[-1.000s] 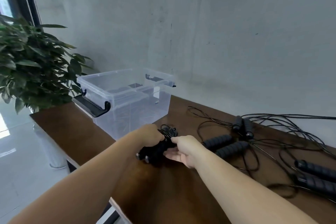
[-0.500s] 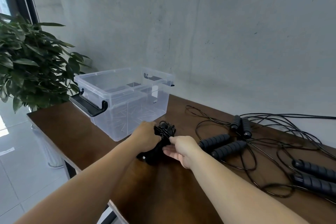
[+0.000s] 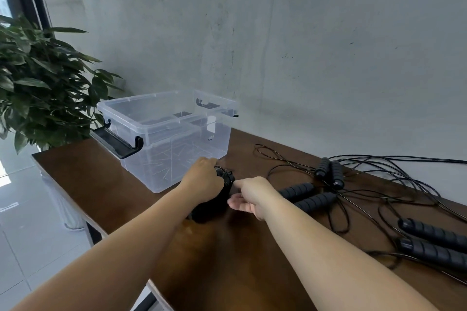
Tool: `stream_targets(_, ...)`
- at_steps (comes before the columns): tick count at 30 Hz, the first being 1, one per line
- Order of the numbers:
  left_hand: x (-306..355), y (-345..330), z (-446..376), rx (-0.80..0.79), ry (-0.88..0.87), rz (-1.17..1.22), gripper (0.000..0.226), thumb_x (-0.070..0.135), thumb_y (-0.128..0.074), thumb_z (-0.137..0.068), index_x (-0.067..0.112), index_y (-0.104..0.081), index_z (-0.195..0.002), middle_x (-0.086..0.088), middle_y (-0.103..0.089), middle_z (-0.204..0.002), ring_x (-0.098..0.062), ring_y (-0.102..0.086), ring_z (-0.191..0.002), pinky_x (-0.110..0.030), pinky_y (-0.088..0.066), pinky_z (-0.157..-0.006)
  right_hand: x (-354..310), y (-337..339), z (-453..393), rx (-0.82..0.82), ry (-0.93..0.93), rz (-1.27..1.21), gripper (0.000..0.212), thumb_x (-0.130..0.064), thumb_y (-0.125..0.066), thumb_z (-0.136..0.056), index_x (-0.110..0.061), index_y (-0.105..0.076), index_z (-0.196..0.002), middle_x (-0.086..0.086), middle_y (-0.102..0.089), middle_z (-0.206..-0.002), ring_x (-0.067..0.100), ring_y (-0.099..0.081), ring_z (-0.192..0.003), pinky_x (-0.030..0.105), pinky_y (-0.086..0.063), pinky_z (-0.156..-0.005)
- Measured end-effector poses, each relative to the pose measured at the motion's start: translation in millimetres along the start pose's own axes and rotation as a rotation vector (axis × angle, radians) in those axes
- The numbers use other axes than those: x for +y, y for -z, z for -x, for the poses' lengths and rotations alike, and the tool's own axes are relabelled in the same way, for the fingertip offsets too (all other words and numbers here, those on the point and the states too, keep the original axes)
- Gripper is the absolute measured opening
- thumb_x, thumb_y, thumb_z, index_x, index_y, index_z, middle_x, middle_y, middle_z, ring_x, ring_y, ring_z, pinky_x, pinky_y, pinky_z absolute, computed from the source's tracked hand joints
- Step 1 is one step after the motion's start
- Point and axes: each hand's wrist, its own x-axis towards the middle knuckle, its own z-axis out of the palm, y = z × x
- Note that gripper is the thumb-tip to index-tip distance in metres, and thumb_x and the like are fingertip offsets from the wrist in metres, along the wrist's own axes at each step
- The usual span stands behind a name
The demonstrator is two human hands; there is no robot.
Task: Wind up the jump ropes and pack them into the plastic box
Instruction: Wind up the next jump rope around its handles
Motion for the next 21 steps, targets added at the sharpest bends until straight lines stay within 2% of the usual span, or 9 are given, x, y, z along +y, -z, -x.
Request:
stream_targets(3, 21.2, -4.7, 2.4, 0.107, -0.108, 0.058, 0.048, 0.004, -0.048, -0.091, 0.012, -0.05, -0.138, -0.005, -0.045, -0.144, -0.021, -0.046, -0.128, -0.027, -0.037, -0.104, -12.5, 11.6, 8.6, 0.053, 0.055, 0.03, 0.019, -0.012, -0.058, -0.097, -0.003, -0.057, -0.113, 0.014, -0.063, -0.08, 0.018, -0.06, -0.052, 0.026, -0.058, -0.053)
stream_targets(5, 38.9, -10.0, 3.4, 0.183, -0.191, 0.119, 0.044, 0.003, -0.048, -0.091, 0.013, -0.055, -0.133, -0.002, -0.05, -0.139, -0.017, -0.049, -0.125, -0.021, -0.037, -0.1, -22.6, 28.6, 15.3, 0.105, 0.129, 0.058, 0.018, -0.012, -0.056, -0.096, -0.001, -0.062, -0.109, 0.011, -0.065, -0.075, 0.017, -0.06, -0.047, 0.023, -0.055, -0.048)
stream_targets(7, 58.7, -20.2, 2.0, 0.19, -0.272, 0.138, 0.041, 0.007, -0.052, -0.091, 0.013, -0.057, -0.131, -0.003, -0.052, -0.137, -0.017, -0.05, -0.122, -0.019, -0.036, -0.096, -33.1, 55.1, 21.6, 0.155, 0.256, 0.082, 0.016, -0.009, -0.054, -0.095, -0.001, -0.066, -0.1, 0.012, -0.066, -0.069, 0.019, -0.059, -0.045, 0.025, -0.053, -0.05)
stream_targets(9, 80.5, -35.7, 0.0, 0.086, -0.297, 0.105, 0.045, 0.023, -0.057, -0.092, 0.011, -0.053, -0.135, -0.006, -0.049, -0.14, -0.02, -0.049, -0.125, -0.025, -0.038, -0.102, -42.8, 89.4, 27.2, 0.222, 0.363, 0.095, 0.013, -0.007, -0.055, -0.094, -0.002, -0.067, -0.09, 0.012, -0.066, -0.069, 0.021, -0.061, -0.051, 0.032, -0.056, -0.059)
stream_targets(11, 101.1, -55.1, -3.5, -0.102, -0.251, -0.015, 0.064, 0.048, -0.057, -0.091, 0.01, -0.045, -0.141, -0.009, -0.042, -0.145, -0.026, -0.044, -0.13, -0.037, -0.04, -0.106, -50.6, 127.9, 31.7, 0.326, 0.385, 0.106, 0.01, -0.008, -0.057, -0.095, -0.004, -0.064, -0.089, 0.011, -0.066, -0.07, 0.021, -0.062, -0.058, 0.034, -0.059, -0.066)
stream_targets(14, 122.9, -80.9, -9.8, -0.285, -0.186, -0.261, 0.088, 0.075, -0.05, -0.082, 0.007, -0.045, -0.139, -0.013, -0.041, -0.143, -0.032, -0.041, -0.128, -0.044, -0.042, -0.102, -55.3, 180.6, 40.6, 0.415, 0.367, 0.066, 0.004, -0.005, -0.058, -0.095, -0.002, -0.06, -0.094, 0.013, -0.065, -0.074, 0.018, -0.062, -0.056, 0.025, -0.056, -0.052)
stream_targets(17, 134.3, -98.8, -18.3, -0.307, -0.15, -0.373, 0.095, 0.083, -0.046, -0.077, 0.009, -0.049, -0.136, -0.014, -0.045, -0.139, -0.034, -0.041, -0.127, -0.045, -0.04, -0.101, -49.9, 215.9, 47.8, 0.462, 0.347, 0.039, 0.007, -0.004, -0.058, -0.095, 0.001, -0.059, -0.099, 0.014, -0.063, -0.075, 0.017, -0.06, -0.057, 0.023, -0.053, -0.046)
stream_targets(21, 157.3, -111.2, -32.9, -0.186, -0.175, -0.226, 0.081, 0.073, -0.046, -0.084, 0.009, -0.051, -0.134, -0.012, -0.05, -0.136, -0.033, -0.045, -0.125, -0.044, -0.042, -0.1, -35.7, 239.8, 49.4, 0.504, 0.285, 0.011, 0.011, -0.004, -0.055, -0.097, -0.002, -0.058, -0.087, 0.013, -0.06, -0.075, 0.017, -0.058, -0.058, 0.021, -0.053, -0.044)
